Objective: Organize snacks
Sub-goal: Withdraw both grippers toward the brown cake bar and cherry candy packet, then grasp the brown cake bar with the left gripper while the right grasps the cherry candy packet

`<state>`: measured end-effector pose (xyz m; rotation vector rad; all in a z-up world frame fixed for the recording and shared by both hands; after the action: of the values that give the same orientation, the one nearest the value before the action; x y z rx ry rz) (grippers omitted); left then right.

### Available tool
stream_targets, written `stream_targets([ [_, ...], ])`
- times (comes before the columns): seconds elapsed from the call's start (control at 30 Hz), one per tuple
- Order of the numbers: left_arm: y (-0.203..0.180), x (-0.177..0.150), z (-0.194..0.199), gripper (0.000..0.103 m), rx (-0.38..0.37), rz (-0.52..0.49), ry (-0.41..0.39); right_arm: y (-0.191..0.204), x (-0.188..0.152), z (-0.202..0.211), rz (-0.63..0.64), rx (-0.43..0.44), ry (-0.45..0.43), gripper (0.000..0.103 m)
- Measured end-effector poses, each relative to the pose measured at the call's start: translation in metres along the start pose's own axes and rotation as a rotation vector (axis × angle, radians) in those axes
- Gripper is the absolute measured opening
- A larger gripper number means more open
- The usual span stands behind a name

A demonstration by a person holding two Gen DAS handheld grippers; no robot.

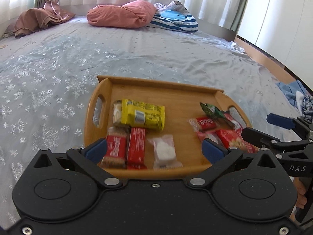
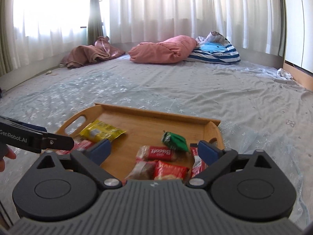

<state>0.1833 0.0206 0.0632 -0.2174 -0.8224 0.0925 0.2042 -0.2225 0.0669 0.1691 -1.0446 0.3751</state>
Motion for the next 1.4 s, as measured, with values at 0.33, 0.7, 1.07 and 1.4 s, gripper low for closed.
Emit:
stream_targets([
  [0.33, -0.003, -0.045, 0.032, 0.103, 0.002, -0.081, 0.036, 0.031, -0.030, 0.030, 0.135, 0.001, -0.028, 0.103],
  [0.7, -0.008, -0.076, 0.017, 0.103, 0.018, -0.077, 0.094, 0.050, -0.072, 0.033, 0.220, 0.012, 0.023, 0.103],
  [1.07, -0.040, -0.092, -0.022, 0.082, 0.046, -0.145, 0.097, 0.041, -0.100, 0.029, 0.182, -0.015, 0.083, 0.103],
  [1.4, -0.045, -0.094, -0.019, 0.050, 0.027, -0.145, 0.085, 0.041, -0.103, 0.019, 0.124, -0.009, 0.097, 0.103],
])
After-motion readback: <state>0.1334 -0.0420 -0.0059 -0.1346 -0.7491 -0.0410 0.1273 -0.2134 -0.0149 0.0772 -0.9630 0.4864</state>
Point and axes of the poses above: each gripper's, at about its wrist camera, not at the fingertips, and z roughly against the way its jaws point, y to its left, x to its top, the point moved 4 cm from there along -z, roughly the way its jaws point, and after that the axes turned 4 degrees about z, right-handed, at the moved point
